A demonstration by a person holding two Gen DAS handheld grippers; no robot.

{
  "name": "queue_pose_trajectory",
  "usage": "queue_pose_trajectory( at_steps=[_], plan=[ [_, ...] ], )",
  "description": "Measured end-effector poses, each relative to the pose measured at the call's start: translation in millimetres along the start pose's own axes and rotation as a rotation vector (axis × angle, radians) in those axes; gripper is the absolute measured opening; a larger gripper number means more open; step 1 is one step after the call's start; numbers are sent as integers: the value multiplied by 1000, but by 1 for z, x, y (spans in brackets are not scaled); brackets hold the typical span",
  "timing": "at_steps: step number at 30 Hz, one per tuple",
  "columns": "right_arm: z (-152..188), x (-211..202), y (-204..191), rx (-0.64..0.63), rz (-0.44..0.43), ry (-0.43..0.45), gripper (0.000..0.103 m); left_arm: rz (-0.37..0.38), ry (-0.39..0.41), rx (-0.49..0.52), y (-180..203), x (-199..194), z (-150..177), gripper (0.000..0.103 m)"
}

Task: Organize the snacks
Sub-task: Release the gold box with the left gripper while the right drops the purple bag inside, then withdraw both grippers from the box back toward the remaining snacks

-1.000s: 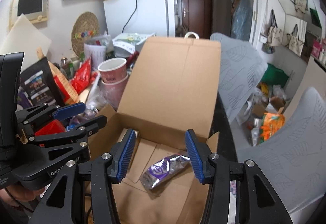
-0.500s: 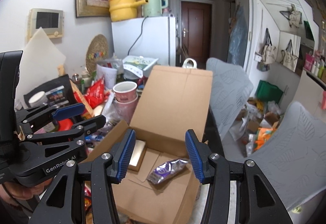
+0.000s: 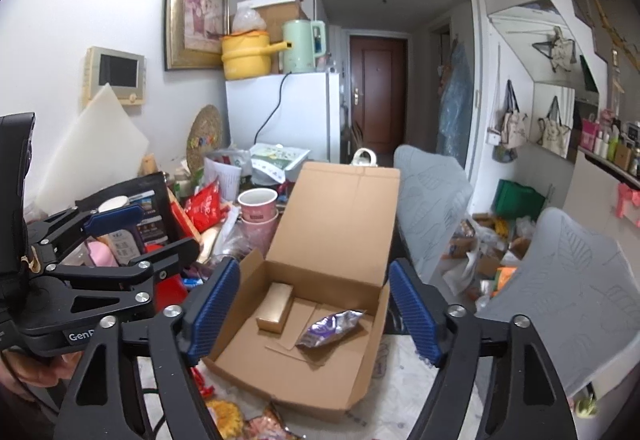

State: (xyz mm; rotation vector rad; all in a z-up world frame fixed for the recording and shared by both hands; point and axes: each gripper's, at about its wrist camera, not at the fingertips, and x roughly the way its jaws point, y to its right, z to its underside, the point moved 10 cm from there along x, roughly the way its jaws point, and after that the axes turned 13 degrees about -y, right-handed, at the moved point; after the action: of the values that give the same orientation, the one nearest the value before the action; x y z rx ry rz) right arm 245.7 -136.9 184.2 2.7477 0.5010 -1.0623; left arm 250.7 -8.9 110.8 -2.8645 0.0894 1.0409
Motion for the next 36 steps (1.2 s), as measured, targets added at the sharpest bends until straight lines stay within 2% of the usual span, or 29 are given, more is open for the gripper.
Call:
queue_pose_trajectory(
  at_steps=[5, 17, 24, 36],
  plan=[
    [18, -17, -8, -4, -6, 0, 84, 8, 2, 21, 6, -16, 19, 81],
    [71, -43, -27, -11, -21, -16, 84, 54, -20, 39, 16, -39, 72, 81],
    [105, -47, -33, 27, -55, -44, 84, 85, -56, 56, 22, -45, 104, 81],
    [156, -42, -40, 73, -63, -101, 84, 146, -140, 57, 30, -36, 157, 81]
  ],
)
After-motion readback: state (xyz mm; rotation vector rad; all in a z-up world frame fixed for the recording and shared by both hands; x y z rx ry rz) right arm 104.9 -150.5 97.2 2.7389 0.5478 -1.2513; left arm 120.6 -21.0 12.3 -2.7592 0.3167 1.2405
